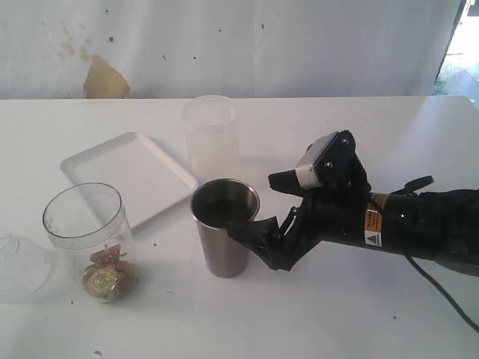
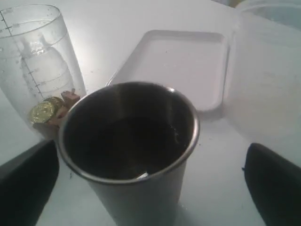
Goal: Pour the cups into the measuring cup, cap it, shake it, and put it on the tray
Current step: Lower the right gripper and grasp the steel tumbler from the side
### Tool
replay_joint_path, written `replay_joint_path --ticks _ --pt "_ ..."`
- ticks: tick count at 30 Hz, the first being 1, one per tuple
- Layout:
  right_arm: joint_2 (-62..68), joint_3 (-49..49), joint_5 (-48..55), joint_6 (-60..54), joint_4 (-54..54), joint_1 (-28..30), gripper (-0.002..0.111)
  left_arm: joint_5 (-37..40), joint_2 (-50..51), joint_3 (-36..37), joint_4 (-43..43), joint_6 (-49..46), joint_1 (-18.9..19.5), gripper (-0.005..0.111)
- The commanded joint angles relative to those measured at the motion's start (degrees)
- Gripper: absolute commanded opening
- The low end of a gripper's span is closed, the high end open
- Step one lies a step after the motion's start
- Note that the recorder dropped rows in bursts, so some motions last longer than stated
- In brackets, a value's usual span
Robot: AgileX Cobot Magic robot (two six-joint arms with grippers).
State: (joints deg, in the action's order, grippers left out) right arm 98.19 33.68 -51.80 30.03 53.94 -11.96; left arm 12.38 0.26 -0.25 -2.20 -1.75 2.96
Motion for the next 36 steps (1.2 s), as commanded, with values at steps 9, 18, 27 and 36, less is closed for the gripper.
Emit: replay_joint_path --ticks 9,18,27,36 --pt "13.4 0.0 -12.7 -12.6 -6.3 0.0 0.103 -0.7 -0.3 0.2 0.0 0.2 -0.3 0.001" --pt "20.3 5.0 -14.3 -13.3 -5.0 -0.6 0.103 -0.7 -0.3 0.2 0.0 0.2 -0.3 0.001" --pt "21.5 9.7 -13.8 -13.3 -4.6 -3.0 0.103 -0.7 -0.3 0.2 0.0 0.2 -0.3 0.001" --pt "24.5 13.3 -13.7 -13.3 -4.6 -4.6 0.103 -0.7 -0.3 0.2 0.0 0.2 -0.3 0.001"
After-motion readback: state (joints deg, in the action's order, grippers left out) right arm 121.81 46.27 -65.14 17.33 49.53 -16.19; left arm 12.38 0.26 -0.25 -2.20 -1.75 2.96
